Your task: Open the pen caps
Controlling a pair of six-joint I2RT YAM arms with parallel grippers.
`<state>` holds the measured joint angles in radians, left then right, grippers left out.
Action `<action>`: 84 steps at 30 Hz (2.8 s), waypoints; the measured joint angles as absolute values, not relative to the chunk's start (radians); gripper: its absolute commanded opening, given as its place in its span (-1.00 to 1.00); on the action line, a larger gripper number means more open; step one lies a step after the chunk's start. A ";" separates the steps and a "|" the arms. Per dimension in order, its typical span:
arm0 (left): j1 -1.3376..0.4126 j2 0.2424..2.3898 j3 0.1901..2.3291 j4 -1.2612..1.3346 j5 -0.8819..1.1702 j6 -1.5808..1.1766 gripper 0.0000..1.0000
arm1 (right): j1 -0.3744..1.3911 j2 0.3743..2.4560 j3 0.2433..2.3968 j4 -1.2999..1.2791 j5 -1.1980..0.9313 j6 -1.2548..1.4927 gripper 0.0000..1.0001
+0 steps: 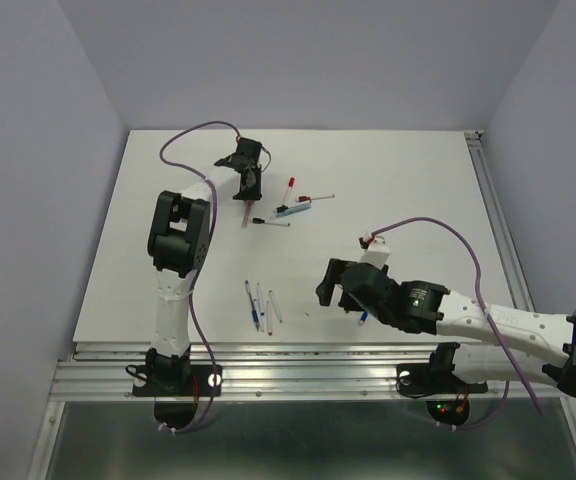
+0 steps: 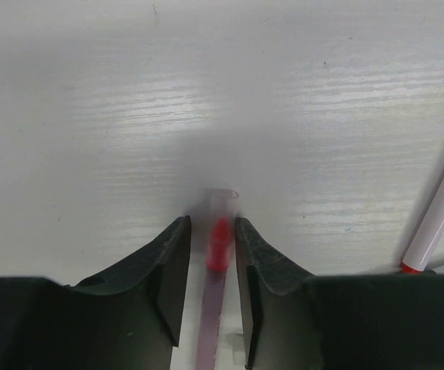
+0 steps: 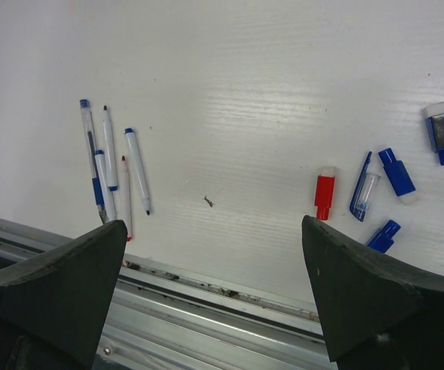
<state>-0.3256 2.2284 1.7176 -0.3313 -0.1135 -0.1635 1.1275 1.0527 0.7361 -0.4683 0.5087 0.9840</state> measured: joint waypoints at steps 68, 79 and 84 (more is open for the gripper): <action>-0.904 0.986 0.673 0.022 -0.152 -0.970 -1.00 | 1.127 1.185 0.612 0.202 0.187 0.858 -0.45; -0.925 1.029 0.686 0.052 -0.226 -0.969 -1.00 | 1.120 1.179 0.601 0.204 0.156 0.930 -0.99; -0.922 1.140 0.765 -0.019 -0.207 -0.927 -1.00 | 1.129 1.201 0.542 0.269 0.178 0.983 -0.99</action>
<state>-0.9218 1.1404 0.7650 -0.0185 -0.2066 -0.9268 1.1290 1.2011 0.5415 0.2691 0.1783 0.9829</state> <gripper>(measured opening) 0.251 0.187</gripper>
